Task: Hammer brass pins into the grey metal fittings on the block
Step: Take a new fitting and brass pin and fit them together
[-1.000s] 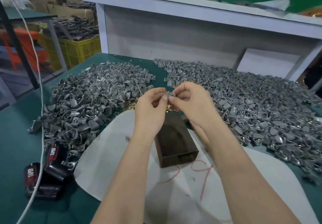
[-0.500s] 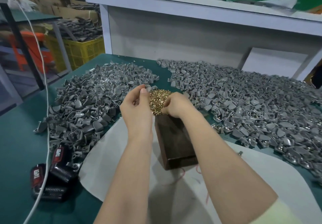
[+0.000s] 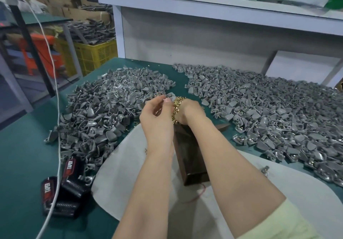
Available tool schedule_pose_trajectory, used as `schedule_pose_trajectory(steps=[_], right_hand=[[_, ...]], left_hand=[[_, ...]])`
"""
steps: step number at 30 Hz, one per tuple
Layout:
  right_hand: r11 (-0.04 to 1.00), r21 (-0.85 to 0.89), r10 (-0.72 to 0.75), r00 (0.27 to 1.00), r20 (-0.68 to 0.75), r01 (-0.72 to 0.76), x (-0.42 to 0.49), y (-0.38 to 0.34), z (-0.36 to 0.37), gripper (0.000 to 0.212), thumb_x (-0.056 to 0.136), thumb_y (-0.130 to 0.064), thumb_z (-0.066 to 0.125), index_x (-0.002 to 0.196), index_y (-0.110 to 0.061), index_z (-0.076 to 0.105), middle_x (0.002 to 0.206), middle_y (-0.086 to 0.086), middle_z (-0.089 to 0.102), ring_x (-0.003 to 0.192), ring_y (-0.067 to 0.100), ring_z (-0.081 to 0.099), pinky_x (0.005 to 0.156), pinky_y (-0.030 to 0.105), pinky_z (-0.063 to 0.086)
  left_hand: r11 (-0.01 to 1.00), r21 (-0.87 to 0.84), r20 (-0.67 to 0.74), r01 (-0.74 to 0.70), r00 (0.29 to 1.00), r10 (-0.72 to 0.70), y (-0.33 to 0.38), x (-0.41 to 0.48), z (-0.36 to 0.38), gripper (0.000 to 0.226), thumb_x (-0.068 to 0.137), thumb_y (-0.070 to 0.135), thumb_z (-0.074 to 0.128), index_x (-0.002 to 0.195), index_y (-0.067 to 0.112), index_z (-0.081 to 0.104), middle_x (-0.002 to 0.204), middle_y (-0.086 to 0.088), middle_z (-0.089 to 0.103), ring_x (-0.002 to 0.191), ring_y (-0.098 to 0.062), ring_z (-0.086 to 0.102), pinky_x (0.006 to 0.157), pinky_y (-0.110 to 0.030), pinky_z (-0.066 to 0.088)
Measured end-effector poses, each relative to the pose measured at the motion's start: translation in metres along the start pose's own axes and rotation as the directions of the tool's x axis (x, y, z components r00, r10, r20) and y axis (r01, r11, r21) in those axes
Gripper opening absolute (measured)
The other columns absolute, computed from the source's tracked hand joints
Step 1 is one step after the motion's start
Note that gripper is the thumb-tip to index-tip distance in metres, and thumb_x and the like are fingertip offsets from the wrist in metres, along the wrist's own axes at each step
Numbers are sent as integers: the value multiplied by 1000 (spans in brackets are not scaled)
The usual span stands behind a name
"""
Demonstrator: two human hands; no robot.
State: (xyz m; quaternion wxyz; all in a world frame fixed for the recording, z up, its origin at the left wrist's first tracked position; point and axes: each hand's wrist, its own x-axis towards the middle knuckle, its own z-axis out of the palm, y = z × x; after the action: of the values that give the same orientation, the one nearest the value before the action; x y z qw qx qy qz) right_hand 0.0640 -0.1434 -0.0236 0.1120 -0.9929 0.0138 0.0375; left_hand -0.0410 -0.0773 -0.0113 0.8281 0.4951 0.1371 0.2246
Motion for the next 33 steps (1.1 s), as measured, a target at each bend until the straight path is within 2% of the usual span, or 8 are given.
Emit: schedule_pose_trajectory(steps=[3,5,10,14,18,22,26,33], right_hand=[[966,248,-16,978,-210,69,-14,11,-15,22,87,-26,60,93,-6,67,101,13,68,96,29,62,75,29,45],[849,509,-16,970,-244,142,-29,21,-30,12,85,-18,62,73,-16,64,83,4,68,84,22,62,79,33,49],[577,803,-16,986,-168,147,-77,62,-52,15,86,0,60,89,-9,71,73,-1,65,67,9,58,67,23,53],[681,715,-74,986,-151,160,-104,80,-43,17,86,1,61,92,-12,70,82,4,68,73,12,64,72,20,55],[794,580,-96,980,-173,180,-105,76,-32,10,85,-4,64,90,-11,70,86,9,69,85,23,64,85,40,53],[902,336,-179,943,-280,271,-103,67,-29,10,88,-14,62,94,-14,70,95,3,68,87,16,59,83,27,46],[951,122,-248,936,-250,284,-103,58,-32,12,90,-15,59,95,-14,70,100,6,65,93,22,60,84,34,49],[928,-247,-328,927,-183,279,-102,35,-42,20,85,0,51,101,-2,62,103,17,61,94,34,61,66,31,38]], left_hand=[[987,155,96,-49,995,34,-1,0,-1,16,90,5,61,84,20,64,90,1,68,86,-6,63,80,-16,48],[947,292,211,-133,975,72,-1,-1,0,16,89,6,62,83,20,65,82,9,65,73,5,60,72,-10,47],[657,653,460,-378,886,53,-6,-11,4,13,89,12,61,86,24,65,96,1,67,92,-16,60,87,-30,47],[321,852,451,-414,891,-48,-8,-15,3,13,91,21,59,90,33,63,100,9,66,103,-18,58,94,-36,40],[306,865,438,-398,896,-74,-8,-17,4,10,91,22,59,93,32,63,101,10,67,106,-17,57,94,-35,36],[276,874,433,-399,899,-70,-8,-15,3,11,91,23,59,98,29,65,108,6,66,109,-20,55,93,-36,36],[286,870,438,-401,896,-75,-8,-15,2,10,90,24,61,99,26,66,105,3,65,107,-22,56,95,-39,40],[237,877,446,-417,891,-84,-6,-15,4,16,89,19,56,99,22,68,105,-2,68,106,-28,57,90,-36,43]])
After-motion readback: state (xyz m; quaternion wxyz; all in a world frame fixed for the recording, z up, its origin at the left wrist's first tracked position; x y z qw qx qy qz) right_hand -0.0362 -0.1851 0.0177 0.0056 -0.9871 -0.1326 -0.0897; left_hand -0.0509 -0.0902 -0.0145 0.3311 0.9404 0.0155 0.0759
